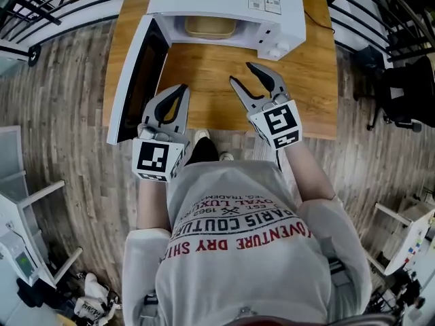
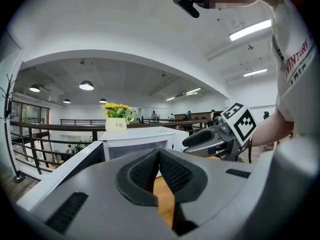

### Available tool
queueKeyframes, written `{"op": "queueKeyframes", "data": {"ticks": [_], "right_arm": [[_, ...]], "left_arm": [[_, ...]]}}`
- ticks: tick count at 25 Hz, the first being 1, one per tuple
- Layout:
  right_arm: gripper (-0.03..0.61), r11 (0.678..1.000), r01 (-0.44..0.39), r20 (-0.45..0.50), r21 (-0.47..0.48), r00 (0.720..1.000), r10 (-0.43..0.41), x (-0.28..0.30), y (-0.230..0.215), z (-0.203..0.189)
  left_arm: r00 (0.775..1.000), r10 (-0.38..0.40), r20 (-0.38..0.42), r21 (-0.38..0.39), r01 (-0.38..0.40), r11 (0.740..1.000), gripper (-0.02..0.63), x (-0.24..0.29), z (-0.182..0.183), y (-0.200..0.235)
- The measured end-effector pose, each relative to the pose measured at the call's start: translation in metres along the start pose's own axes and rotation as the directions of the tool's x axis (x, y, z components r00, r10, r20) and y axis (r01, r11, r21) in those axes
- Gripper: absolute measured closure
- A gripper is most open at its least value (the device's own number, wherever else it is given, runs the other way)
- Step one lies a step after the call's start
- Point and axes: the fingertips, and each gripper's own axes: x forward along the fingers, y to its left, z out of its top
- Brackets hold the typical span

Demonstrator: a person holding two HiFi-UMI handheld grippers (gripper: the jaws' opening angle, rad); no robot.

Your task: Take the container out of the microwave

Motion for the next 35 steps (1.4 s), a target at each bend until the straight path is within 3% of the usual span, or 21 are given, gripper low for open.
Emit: {"op": "queueKeyframes", "data": {"ticks": [8, 13, 22, 32, 35], "right_arm": [[0.363, 0.986, -0.083, -0.222, -0.142, 0.974, 0.050, 0.075, -0.007, -0.029], [0.349, 0.965, -0.148, -0.353, -0.216, 0.933, 0.064, 0.121, -0.014, -0.045], [0.347, 0.891, -0.279, -0.520, -0.360, 0.852, 0.056, 0.185, -0.025, -0.070], [0.416, 0.817, -0.382, -0.613, -0.432, 0.788, 0.044, 0.221, -0.036, -0.093], [0.482, 0.799, -0.403, -0.633, -0.447, 0.773, 0.035, 0.223, -0.036, -0.100]], "left_arm": [[1.000, -0.013, 0.010, -0.072, 0.014, 0.997, 0.597, 0.017, -0.017, 0.035], [0.999, -0.028, 0.023, -0.091, 0.030, 0.995, 0.597, 0.025, -0.021, 0.050], [0.999, -0.035, 0.011, -0.141, 0.037, 0.989, 0.597, 0.034, -0.026, 0.064], [0.999, -0.043, -0.015, -0.159, 0.040, 0.986, 0.597, 0.037, -0.038, 0.069], [0.999, -0.045, -0.023, -0.157, 0.041, 0.987, 0.597, 0.037, -0.040, 0.068]]}}
